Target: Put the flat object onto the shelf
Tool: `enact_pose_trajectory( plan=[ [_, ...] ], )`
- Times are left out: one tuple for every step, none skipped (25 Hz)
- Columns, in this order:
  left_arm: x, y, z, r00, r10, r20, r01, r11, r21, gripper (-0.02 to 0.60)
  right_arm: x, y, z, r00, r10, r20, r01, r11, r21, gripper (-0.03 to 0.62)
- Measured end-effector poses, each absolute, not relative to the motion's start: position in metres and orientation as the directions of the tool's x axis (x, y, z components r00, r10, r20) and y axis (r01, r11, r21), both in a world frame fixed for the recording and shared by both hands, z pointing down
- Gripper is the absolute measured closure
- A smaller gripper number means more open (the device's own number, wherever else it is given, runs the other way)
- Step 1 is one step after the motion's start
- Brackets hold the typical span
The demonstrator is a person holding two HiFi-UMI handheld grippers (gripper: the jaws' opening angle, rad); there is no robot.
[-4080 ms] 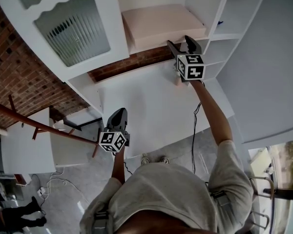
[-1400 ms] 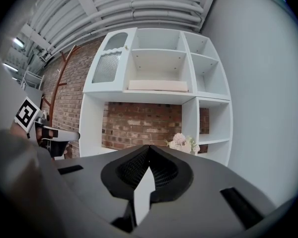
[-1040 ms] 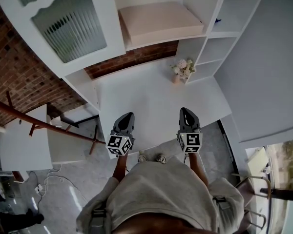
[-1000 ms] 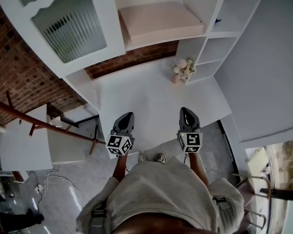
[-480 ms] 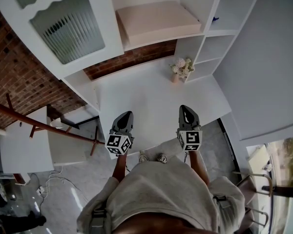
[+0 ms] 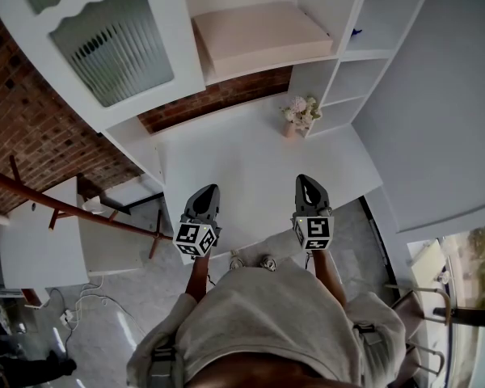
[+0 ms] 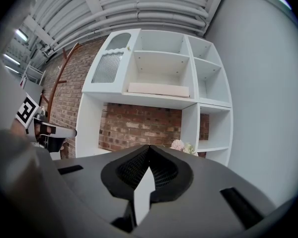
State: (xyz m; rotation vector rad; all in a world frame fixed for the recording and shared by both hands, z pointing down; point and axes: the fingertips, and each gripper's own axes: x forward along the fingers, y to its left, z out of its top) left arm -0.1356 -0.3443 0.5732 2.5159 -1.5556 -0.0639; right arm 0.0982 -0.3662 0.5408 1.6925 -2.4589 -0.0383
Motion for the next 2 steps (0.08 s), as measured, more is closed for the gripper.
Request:
enact_pose_trajectory(
  plan=[
    [-0.1356, -0.3444, 0.5734, 0.451, -0.891, 0.059, -0.883, -0.435, 0.177, 0.566, 0.0983, -0.3664, 0.5409, -0.349, -0.930, 0.113, -0.926, 0.361, 0.109, 0.565],
    [-0.1355, -0.3445, 0.5736, 0.451, -0.891, 0.059, -0.883, -0.435, 0.177, 0.566, 0.0984, -0.3665, 0.5410, -0.350, -0.930, 0.112, -0.926, 0.361, 0.109, 0.565]
  ],
)
